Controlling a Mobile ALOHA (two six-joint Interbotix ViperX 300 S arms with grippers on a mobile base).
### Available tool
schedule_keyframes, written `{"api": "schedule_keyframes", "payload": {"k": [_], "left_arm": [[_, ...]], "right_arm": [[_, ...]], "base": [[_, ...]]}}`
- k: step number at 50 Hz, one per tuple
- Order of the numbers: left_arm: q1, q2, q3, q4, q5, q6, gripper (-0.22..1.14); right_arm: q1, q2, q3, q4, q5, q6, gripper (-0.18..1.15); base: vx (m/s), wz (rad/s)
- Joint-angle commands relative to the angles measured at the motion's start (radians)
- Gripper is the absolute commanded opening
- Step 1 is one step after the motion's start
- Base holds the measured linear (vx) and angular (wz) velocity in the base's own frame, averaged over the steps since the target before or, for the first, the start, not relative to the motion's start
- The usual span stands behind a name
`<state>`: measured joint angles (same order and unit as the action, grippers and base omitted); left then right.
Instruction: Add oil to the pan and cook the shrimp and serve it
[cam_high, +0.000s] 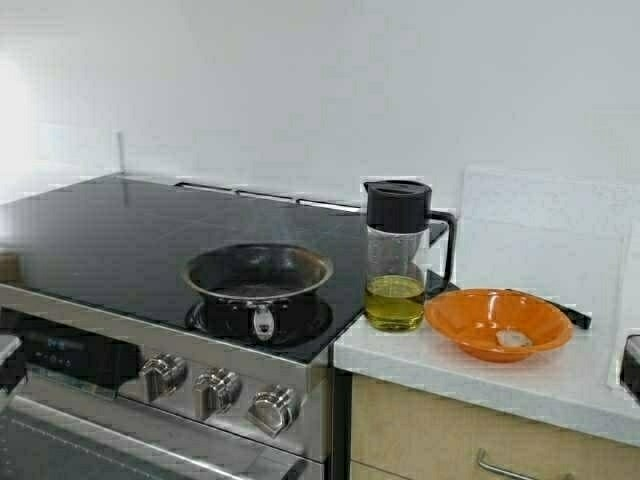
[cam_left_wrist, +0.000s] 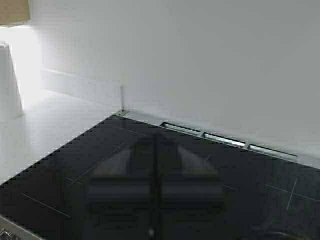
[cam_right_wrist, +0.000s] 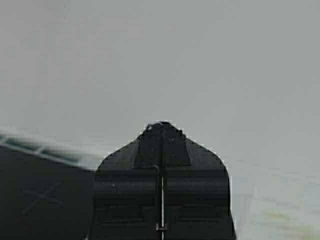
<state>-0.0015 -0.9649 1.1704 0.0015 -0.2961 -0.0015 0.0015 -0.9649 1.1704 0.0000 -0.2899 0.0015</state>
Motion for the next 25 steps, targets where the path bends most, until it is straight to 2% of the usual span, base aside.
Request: {"api": "schedule_keyframes", "payload": {"k": [1, 3, 5, 10, 12, 14, 19, 25], "left_arm": [[-0.012, 0.009, 0.0, 0.0, -0.002, -0.014, 0.0], [-0.012, 0.011, 0.0, 0.0, -0.002, -0.015, 0.06], [-0.011, 0.011, 0.002, 0.0, -0.002, -0.015, 0.08], [-0.012, 0.011, 0.003, 0.0, -0.002, -0.017, 0.04], [-0.012, 0.011, 0.006, 0.0, -0.002, -0.018, 0.03], [-0.012, 0.011, 0.009, 0.0, -0.002, -0.018, 0.03], [-0.012, 0.011, 0.015, 0.0, -0.002, -0.023, 0.03], [-0.012, 0.008, 0.018, 0.0, -0.002, -0.031, 0.03]], "right_arm": [[0.084, 0.026, -0.014, 0.008, 0.0, 0.018, 0.09], [0.14, 0.049, -0.025, 0.008, 0.014, 0.028, 0.23], [0.196, 0.077, -0.043, 0.008, 0.029, 0.034, 0.43], [0.299, 0.193, -0.092, 0.005, 0.034, 0.029, 0.98], [0.319, 0.249, -0.107, 0.006, 0.026, 0.029, 1.12], [0.333, 0.302, -0.121, 0.005, 0.009, 0.029, 1.12], [0.37, 0.437, -0.133, 0.015, -0.063, 0.028, 0.99], [0.417, 0.588, -0.11, 0.067, -0.172, 0.028, 1.01]], "base": [[0.0, 0.0], [0.0, 0.0], [0.0, 0.0], [0.0, 0.0], [0.0, 0.0], [0.0, 0.0], [0.0, 0.0], [0.0, 0.0]]}}
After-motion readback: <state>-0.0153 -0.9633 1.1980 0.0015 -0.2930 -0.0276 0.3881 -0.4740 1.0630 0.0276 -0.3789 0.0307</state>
